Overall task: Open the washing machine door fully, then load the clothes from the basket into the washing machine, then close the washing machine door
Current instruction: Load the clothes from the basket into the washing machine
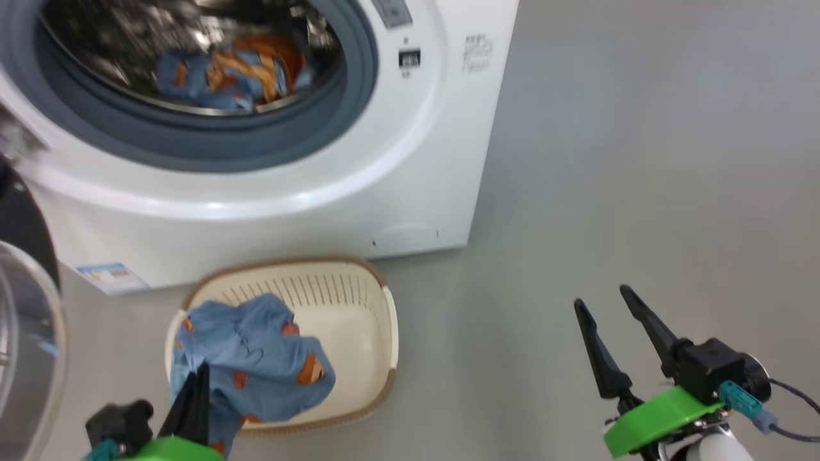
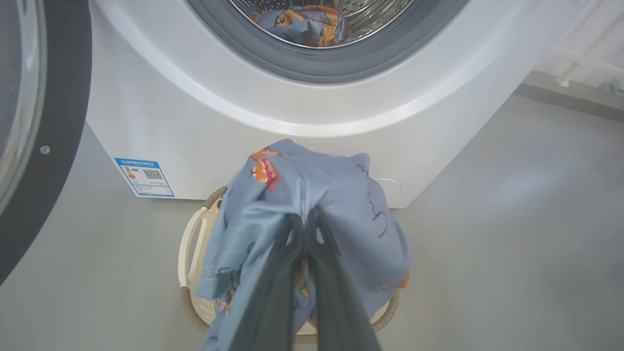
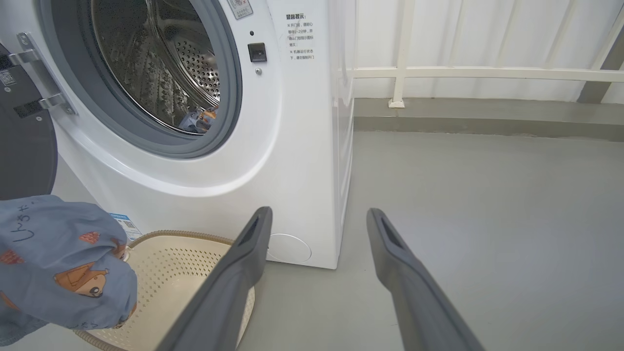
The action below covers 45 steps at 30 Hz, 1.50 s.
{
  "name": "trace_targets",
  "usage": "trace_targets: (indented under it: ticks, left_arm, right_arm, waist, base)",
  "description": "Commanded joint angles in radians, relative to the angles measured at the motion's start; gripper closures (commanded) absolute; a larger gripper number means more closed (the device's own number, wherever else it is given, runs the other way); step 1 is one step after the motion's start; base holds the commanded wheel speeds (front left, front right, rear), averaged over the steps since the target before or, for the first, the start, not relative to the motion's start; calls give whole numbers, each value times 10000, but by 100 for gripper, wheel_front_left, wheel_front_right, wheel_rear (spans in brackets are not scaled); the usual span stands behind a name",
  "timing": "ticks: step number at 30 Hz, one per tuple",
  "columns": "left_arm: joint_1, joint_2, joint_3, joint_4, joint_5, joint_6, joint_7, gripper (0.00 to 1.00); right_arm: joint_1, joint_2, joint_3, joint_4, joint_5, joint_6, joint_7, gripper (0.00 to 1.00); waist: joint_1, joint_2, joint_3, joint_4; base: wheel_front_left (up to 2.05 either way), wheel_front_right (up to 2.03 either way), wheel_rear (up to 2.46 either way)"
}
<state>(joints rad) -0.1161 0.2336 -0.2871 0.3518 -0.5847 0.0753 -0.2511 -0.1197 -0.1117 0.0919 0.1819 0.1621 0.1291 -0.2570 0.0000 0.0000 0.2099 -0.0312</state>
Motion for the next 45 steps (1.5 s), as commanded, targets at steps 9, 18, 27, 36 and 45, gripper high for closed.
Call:
trace_targets:
  ticks: [9, 18, 27, 36, 45]
  left_arm:
    - [1006, -189, 1144, -1265, 1063, 143, -106, 100]
    - [963, -160, 1459, -1477, 1510, 196, -107, 100]
    - [1473, -281, 1630, -1773, 1676, 286, -107, 100]
    - [1795, -315, 1567, -2209, 1723, 488, -46, 100]
    - [1958, -237, 1512, -2581, 1728, 619, 103, 100]
  right_arm:
    - [538, -454, 489, 56, 446, 16, -48, 0]
    - [414, -544, 702, 173, 655, 16, -48, 0]
    - [400, -587, 497, 288, 685, 16, -48, 0]
    - [369, -557, 284, 380, 690, 16, -48, 0]
    - [279, -500, 213, 474, 699, 16, -48, 0]
  waist:
    - [0, 0, -2098, 158]
    - [0, 0, -2479, 23]
    - [0, 0, -2732, -41]
    - [0, 0, -2895, 85]
    - [0, 0, -2980, 194]
  base:
    - [0, 0, 0]
    - [0, 0, 0]
    - [0, 0, 0]
    - [0, 0, 0]
    - [0, 0, 0]
